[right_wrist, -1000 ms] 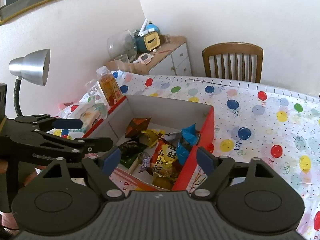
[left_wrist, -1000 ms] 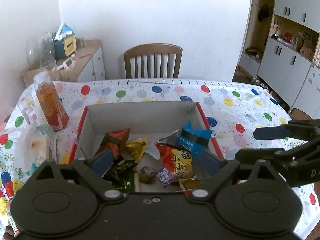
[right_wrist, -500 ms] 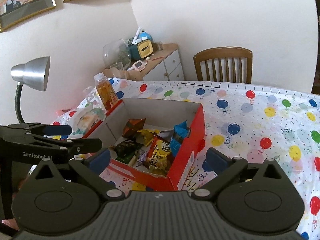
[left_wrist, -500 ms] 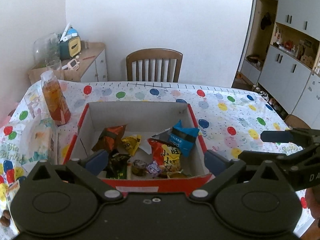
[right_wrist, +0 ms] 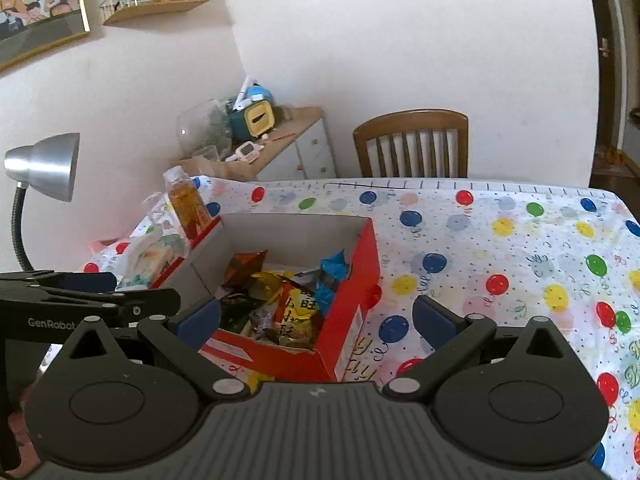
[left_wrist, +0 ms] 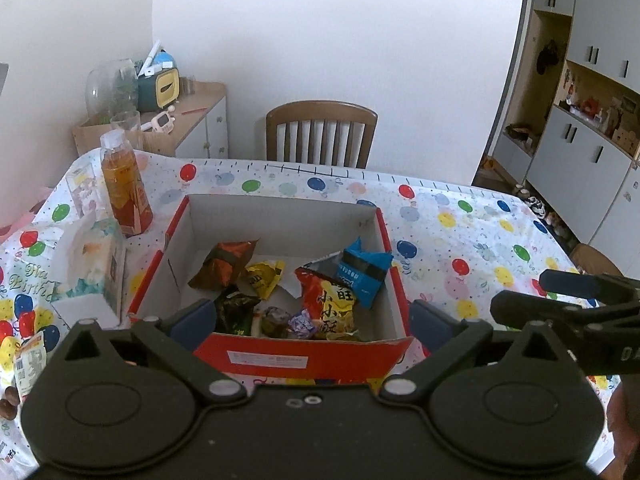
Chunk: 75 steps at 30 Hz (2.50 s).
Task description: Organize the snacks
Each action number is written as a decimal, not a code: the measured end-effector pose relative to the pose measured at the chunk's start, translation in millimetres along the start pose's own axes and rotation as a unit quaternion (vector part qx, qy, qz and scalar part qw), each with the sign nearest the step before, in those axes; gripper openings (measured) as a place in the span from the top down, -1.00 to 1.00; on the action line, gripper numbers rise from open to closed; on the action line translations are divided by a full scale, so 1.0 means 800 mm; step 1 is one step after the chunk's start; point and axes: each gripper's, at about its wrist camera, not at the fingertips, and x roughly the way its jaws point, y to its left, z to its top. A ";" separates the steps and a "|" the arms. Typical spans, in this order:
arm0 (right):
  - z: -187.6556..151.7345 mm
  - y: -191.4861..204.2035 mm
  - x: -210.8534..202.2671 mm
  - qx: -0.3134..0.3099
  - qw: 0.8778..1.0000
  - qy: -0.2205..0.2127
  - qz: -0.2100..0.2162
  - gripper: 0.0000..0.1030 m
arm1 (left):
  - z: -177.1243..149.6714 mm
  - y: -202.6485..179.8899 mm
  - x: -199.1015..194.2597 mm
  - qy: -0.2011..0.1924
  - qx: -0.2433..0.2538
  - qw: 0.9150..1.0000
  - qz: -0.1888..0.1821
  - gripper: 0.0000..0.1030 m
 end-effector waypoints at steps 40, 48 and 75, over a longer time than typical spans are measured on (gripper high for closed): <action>0.000 0.007 -0.006 -0.008 0.999 -0.005 -0.034 -1.00 | -0.004 -0.011 -0.021 -0.028 -0.005 1.000 0.005 -0.99; -0.002 0.007 -0.002 -0.006 0.999 0.002 -0.032 -1.00 | -0.006 -0.011 -0.020 -0.022 -0.008 1.000 0.003 -0.99; -0.004 0.002 0.009 0.003 0.999 0.016 -0.037 -1.00 | -0.008 -0.009 -0.008 -0.003 -0.018 1.000 -0.003 -0.99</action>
